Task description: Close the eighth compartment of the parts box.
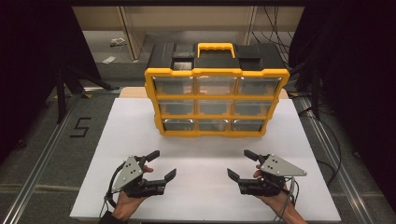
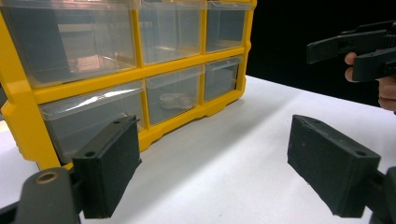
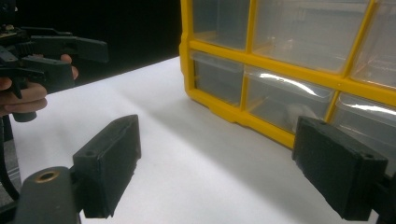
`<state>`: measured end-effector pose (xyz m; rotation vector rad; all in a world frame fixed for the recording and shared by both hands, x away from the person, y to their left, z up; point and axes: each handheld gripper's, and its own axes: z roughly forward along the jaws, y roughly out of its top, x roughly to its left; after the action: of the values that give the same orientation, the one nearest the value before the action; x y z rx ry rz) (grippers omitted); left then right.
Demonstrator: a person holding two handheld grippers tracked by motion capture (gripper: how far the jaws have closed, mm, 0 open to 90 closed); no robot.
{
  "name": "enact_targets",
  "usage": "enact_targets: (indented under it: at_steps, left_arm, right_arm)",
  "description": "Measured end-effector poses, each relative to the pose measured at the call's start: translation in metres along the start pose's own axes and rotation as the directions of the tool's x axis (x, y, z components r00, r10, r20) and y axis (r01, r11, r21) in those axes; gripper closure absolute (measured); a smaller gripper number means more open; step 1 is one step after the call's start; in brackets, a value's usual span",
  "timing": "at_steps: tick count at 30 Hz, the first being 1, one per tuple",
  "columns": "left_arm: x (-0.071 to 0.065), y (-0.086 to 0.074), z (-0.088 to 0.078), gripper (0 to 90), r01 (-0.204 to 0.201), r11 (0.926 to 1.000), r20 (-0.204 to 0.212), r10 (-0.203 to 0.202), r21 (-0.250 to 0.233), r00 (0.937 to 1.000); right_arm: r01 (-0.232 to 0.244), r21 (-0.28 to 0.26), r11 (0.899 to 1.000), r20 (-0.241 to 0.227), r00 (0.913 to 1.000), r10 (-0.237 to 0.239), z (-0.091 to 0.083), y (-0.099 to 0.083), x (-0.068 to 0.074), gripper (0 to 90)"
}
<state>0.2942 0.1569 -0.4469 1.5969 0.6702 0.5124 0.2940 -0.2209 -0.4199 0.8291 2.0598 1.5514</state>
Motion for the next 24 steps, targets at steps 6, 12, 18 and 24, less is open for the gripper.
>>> enact_targets:
  at_steps: [6,12,18,24]
  left_arm:
    - [0.0,0.0001,-0.0002,16.5,-0.002,1.0,0.003,0.002,-0.004,1.0]
    - [-0.0001,0.0,0.0006,16.4,-0.004,1.0,0.003,0.004,-0.004,1.0]
    - [-0.0002,0.0,0.001,16.4,-0.005,1.0,0.004,0.005,-0.004,1.0]
    - [-0.0001,0.0001,0.0009,16.4,-0.005,1.0,0.003,0.005,-0.005,1.0]
  right_arm:
    - [0.004,-0.002,1.0,-0.001,1.0,-0.004,-0.003,-0.0005,0.0011,16.4]
    - [0.011,-0.002,1.0,0.002,0.9999,-0.011,-0.0025,-0.0007,0.0013,16.3]
    - [0.009,-0.005,1.0,0.01,0.9999,-0.009,-0.003,-0.0003,-0.0005,16.1]
    - [0.007,-0.009,1.0,0.011,0.9999,-0.007,-0.0031,-0.0001,-0.0007,16.0]
